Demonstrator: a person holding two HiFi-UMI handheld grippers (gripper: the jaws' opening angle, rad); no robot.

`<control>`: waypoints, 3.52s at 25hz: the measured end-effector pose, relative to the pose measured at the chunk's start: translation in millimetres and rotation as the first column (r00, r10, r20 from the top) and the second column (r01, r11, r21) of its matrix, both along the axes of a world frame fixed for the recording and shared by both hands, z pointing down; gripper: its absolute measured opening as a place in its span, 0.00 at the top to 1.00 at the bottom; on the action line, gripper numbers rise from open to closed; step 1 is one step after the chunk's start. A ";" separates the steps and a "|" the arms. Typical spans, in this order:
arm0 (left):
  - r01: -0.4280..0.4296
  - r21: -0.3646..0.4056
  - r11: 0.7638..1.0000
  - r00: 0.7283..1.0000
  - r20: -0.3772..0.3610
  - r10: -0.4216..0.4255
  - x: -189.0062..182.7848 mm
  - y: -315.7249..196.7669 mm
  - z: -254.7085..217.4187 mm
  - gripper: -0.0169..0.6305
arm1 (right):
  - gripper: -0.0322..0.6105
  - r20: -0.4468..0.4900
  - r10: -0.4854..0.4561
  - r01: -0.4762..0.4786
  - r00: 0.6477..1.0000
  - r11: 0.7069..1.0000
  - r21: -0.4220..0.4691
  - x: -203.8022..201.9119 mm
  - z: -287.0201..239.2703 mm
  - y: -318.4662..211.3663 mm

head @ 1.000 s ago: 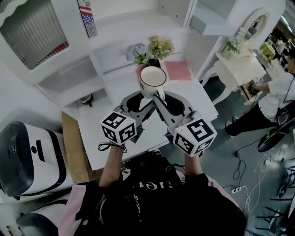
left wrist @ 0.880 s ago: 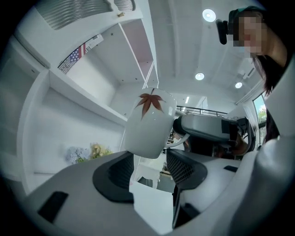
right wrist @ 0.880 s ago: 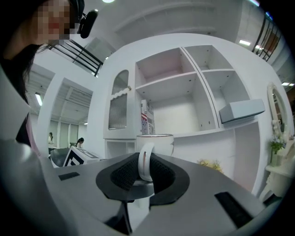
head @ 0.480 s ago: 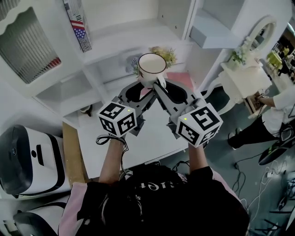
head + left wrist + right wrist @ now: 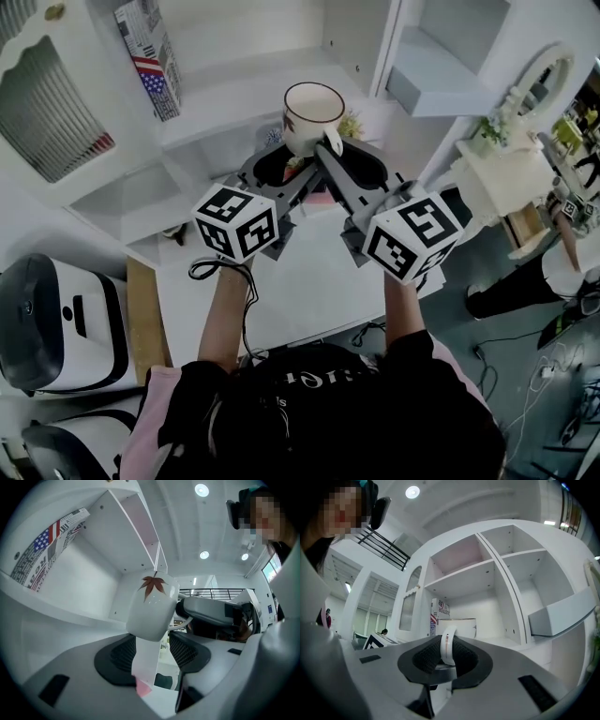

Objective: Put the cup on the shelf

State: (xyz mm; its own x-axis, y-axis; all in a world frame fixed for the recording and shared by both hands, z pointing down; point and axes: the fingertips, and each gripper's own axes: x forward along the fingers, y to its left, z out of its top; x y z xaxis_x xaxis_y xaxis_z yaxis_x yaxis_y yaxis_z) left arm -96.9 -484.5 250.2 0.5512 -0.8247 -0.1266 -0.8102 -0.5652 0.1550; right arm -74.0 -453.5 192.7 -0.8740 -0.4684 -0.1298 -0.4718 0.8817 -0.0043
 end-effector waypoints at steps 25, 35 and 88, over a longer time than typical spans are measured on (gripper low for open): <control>0.045 -0.042 0.998 0.998 -0.035 -0.046 -24.9 -55.0 -8.6 0.61 | 0.82 0.034 0.020 -0.022 0.999 0.999 0.033 -27.7 -12.2 -56.3; 0.022 -0.037 0.999 1.000 0.011 -0.021 -20.0 -50.1 15.1 0.61 | 0.82 -0.031 0.082 -0.081 0.996 0.996 0.027 -46.6 -14.9 -89.6; -0.069 -0.118 0.991 0.998 -0.002 0.069 -21.9 120.0 100.4 0.61 | 0.72 -0.064 0.138 -0.145 0.988 0.983 -0.116 -31.7 74.5 14.5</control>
State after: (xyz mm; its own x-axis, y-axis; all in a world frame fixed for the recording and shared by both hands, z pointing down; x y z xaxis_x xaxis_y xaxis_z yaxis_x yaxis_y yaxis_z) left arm -118.8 -364.5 350.7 0.6074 -0.7938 -0.0292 -0.7704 -0.5976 0.2221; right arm -105.7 -439.0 267.2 -0.8021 -0.5970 -0.0183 -0.5942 0.8007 -0.0763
